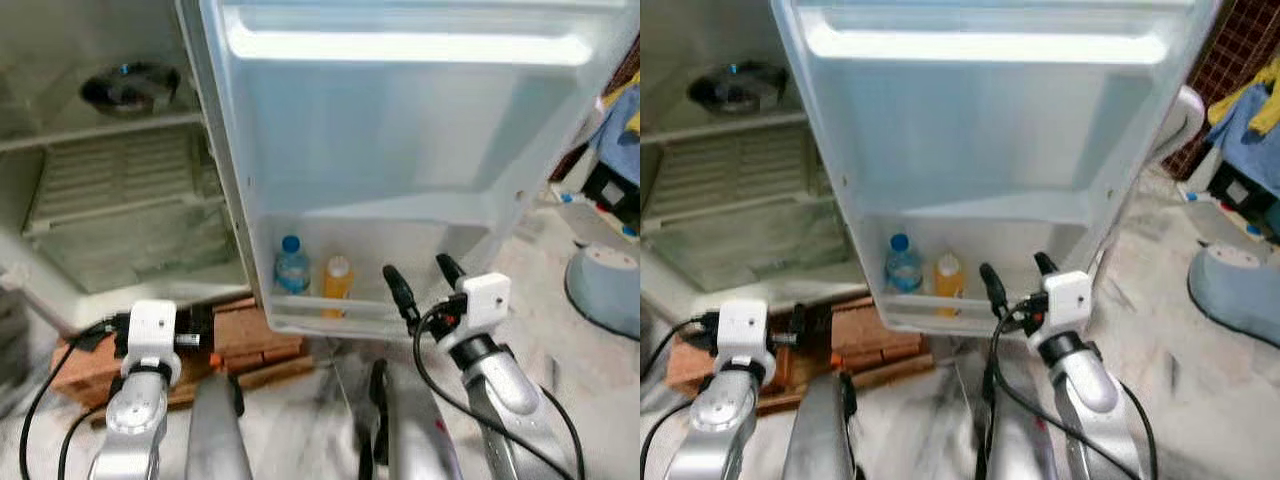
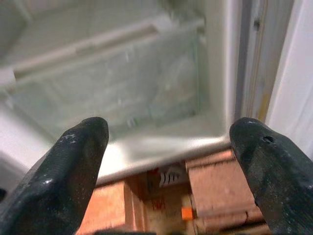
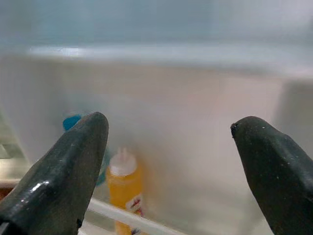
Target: Restocking fridge
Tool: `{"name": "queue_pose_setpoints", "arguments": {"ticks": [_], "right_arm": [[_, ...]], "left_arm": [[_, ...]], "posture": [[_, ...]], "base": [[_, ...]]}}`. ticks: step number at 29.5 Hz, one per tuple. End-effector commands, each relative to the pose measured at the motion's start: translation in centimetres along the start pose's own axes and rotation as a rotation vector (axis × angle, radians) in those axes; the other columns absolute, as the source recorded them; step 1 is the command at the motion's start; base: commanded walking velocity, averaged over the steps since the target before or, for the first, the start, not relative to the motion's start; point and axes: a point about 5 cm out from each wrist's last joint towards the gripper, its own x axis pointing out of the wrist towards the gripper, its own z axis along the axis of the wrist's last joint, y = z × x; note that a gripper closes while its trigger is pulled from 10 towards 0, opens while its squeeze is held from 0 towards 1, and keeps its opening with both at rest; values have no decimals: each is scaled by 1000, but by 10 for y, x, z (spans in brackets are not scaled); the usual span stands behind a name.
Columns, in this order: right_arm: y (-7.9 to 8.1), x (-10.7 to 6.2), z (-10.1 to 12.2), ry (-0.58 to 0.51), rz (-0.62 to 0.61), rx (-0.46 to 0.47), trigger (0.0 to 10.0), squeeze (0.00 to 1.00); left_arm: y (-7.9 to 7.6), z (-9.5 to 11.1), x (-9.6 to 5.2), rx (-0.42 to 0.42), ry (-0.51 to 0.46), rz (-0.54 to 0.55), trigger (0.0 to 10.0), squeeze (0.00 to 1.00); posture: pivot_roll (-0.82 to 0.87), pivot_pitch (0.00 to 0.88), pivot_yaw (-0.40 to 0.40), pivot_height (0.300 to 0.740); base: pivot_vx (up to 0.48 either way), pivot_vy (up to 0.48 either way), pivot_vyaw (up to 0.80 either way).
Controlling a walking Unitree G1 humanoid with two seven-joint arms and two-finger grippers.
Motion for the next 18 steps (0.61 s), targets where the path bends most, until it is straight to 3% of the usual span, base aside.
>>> {"name": "queue_pose_setpoints", "arguments": {"ticks": [1, 8, 12, 13, 18], "right_arm": [[0, 0, 10, -31, -13, -16, 10000, 0], [0, 0, 23, -77, -45, -42, 10000, 0], [7, -11, 28, -80, -29, -57, 10000, 0], [8, -20, 27, -59, -20, -61, 10000, 0], [5, -36, 19, -3, -30, -73, 10000, 0]], "left_arm": [[4, 2, -4, -14, -24, 11, 10000, 0], [-8, 5, -9, 4, -57, -44, 10000, 0], [-9, 8, -8, 1, -68, -56, 10000, 0], [-6, 9, -9, 2, -72, -46, 10000, 0], [-3, 12, -10, -2, -84, -32, 10000, 0]], "posture": [[53, 0, -6, 634], [55, 0, -7, 684], [57, 0, -8, 709], [55, 0, -9, 719], [53, 0, -8, 740]], "base": [[0, 0, 0], [0, 0, 0], [0, 0, 0], [0, 0, 0], [0, 0, 0]]}}
